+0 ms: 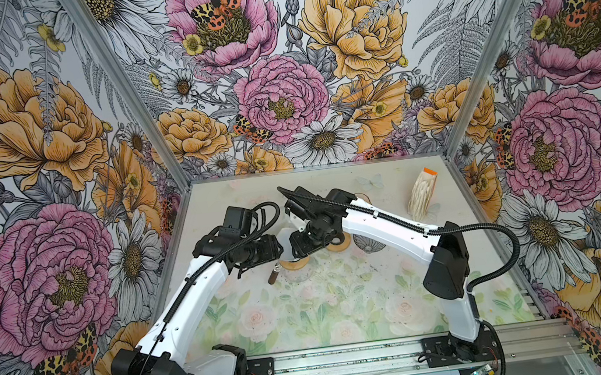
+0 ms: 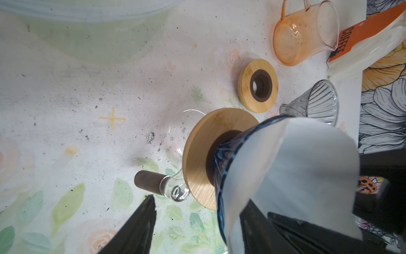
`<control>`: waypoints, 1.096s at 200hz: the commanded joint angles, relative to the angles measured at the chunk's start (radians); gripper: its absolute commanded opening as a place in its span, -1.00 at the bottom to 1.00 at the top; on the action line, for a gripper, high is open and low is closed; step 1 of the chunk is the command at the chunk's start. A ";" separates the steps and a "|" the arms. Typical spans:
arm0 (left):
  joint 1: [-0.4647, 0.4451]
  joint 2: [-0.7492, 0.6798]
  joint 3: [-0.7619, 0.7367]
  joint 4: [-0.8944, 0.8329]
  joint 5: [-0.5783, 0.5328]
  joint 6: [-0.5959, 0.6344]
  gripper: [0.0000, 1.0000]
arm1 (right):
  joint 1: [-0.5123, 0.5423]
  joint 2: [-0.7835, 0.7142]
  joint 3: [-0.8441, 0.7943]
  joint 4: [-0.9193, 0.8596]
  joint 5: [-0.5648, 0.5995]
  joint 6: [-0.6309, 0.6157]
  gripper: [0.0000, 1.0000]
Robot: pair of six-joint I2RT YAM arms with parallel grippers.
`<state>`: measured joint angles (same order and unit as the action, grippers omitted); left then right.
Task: Place the coffee filter in the dripper
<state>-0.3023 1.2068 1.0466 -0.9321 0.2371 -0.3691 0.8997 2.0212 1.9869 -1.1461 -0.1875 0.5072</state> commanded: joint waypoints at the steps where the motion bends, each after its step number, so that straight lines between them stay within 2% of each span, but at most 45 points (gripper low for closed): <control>1: 0.014 0.007 0.025 0.002 -0.010 0.023 0.23 | -0.025 -0.049 0.028 -0.004 0.030 0.010 0.02; 46: 0.015 0.014 0.028 0.002 -0.014 0.026 0.21 | -0.039 -0.028 0.024 -0.004 0.056 0.022 0.02; 219: 0.020 0.035 0.035 0.000 -0.019 0.032 0.22 | -0.039 0.038 0.037 -0.003 0.025 0.024 0.01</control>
<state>-0.2947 1.2510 1.0534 -0.9310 0.2363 -0.3557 0.8577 2.0438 1.9869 -1.1469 -0.1543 0.5304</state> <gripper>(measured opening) 0.610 0.506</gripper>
